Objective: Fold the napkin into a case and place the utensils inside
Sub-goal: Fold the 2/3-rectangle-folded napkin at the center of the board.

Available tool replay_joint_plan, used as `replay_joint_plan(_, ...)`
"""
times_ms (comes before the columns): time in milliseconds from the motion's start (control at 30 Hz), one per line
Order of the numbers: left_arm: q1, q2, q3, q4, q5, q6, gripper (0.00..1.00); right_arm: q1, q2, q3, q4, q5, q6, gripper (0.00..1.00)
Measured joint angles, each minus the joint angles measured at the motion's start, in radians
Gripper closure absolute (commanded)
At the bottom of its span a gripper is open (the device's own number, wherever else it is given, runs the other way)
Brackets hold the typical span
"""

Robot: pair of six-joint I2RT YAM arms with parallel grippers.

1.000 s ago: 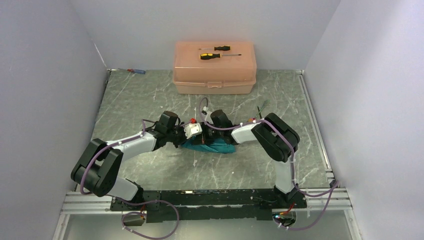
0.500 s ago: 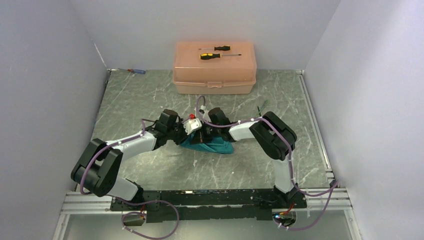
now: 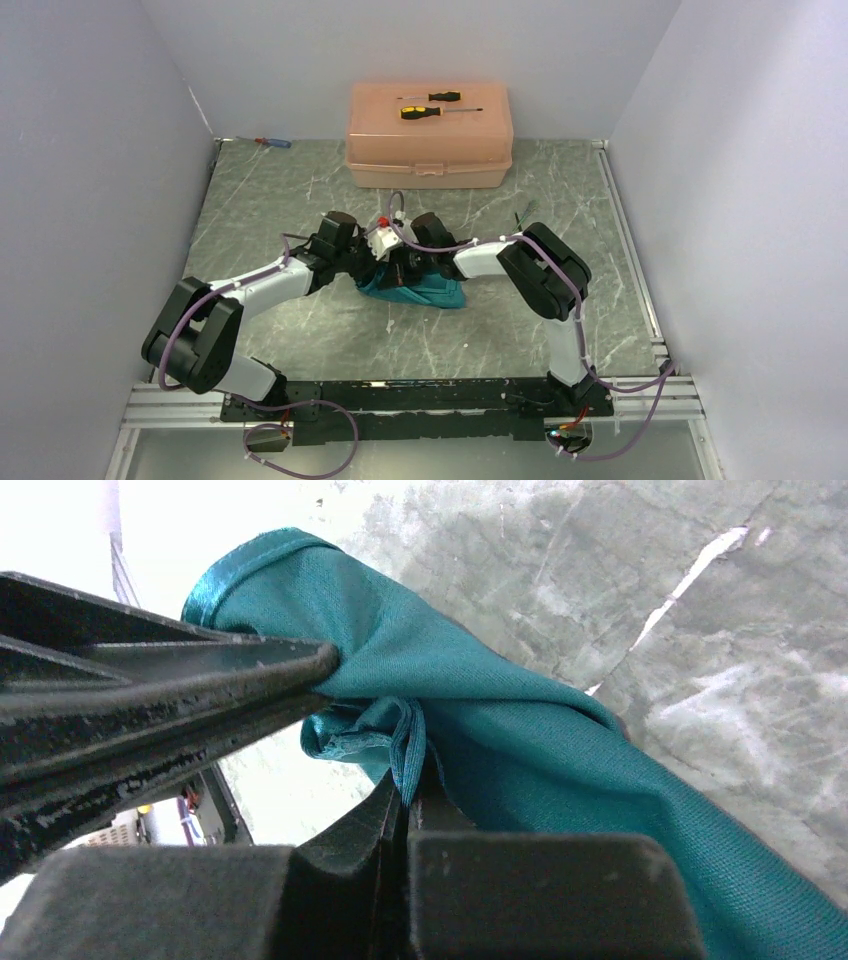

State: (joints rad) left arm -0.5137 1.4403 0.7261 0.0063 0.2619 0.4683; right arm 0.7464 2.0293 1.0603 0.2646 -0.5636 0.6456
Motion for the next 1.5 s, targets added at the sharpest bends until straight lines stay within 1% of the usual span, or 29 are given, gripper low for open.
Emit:
replay_joint_plan(300, 0.002, -0.021, -0.026, -0.039, 0.053, 0.062, 0.97, -0.003, 0.021, 0.077, -0.119, -0.019, -0.021, 1.00)
replay_joint_plan(500, 0.002, -0.034, -0.047, -0.046, 0.080, 0.115, 0.97, -0.008, 0.086, 0.220, -0.270, -0.054, -0.060, 1.00)
replay_joint_plan(667, 0.002, -0.035, -0.050, -0.046, 0.088, 0.141, 0.97, -0.011, 0.116, 0.283, -0.352, -0.077, -0.086, 1.00)
replay_joint_plan(900, 0.002, -0.037, -0.069, -0.050, 0.111, 0.234, 0.97, -0.027, 0.154, 0.325, -0.388, -0.154, -0.093, 1.00)
replay_joint_plan(1033, 0.001, -0.041, -0.108, -0.046, 0.116, 0.315, 0.97, -0.035, 0.172, 0.334, -0.391, -0.206, -0.092, 1.00)
replay_joint_plan(1200, -0.008, -0.043, -0.159, -0.003, 0.106, 0.409, 0.97, -0.044, 0.196, 0.344, -0.390, -0.271, -0.092, 1.00)
replay_joint_plan(1367, -0.020, -0.027, -0.177, 0.042, 0.078, 0.468, 0.97, -0.048, 0.198, 0.340, -0.382, -0.291, -0.093, 0.87)
replay_joint_plan(1500, -0.024, -0.020, -0.179, 0.057, 0.065, 0.488, 0.97, -0.054, 0.198, 0.318, -0.341, -0.315, -0.078, 0.81)
